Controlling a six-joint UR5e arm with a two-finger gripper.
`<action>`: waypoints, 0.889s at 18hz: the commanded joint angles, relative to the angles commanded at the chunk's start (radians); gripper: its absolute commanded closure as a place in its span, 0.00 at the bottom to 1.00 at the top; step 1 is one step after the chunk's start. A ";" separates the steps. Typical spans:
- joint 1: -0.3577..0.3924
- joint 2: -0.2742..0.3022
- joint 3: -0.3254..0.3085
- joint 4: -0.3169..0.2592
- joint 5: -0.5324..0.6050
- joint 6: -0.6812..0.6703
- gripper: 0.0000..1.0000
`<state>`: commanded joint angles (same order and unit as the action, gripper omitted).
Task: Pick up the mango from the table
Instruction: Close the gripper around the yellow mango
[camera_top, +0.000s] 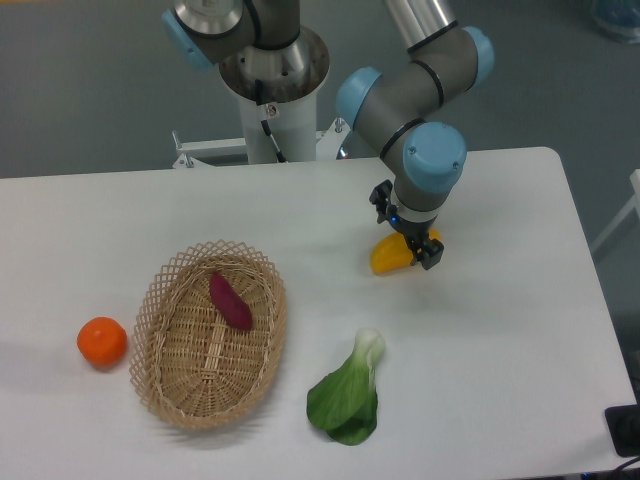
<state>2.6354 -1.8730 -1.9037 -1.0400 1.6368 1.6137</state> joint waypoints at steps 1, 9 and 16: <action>0.000 -0.002 -0.003 0.005 0.000 -0.002 0.00; 0.002 -0.002 -0.057 0.107 0.003 -0.002 0.00; 0.000 -0.003 -0.087 0.158 0.003 -0.008 0.00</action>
<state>2.6354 -1.8761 -1.9911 -0.8821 1.6398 1.6061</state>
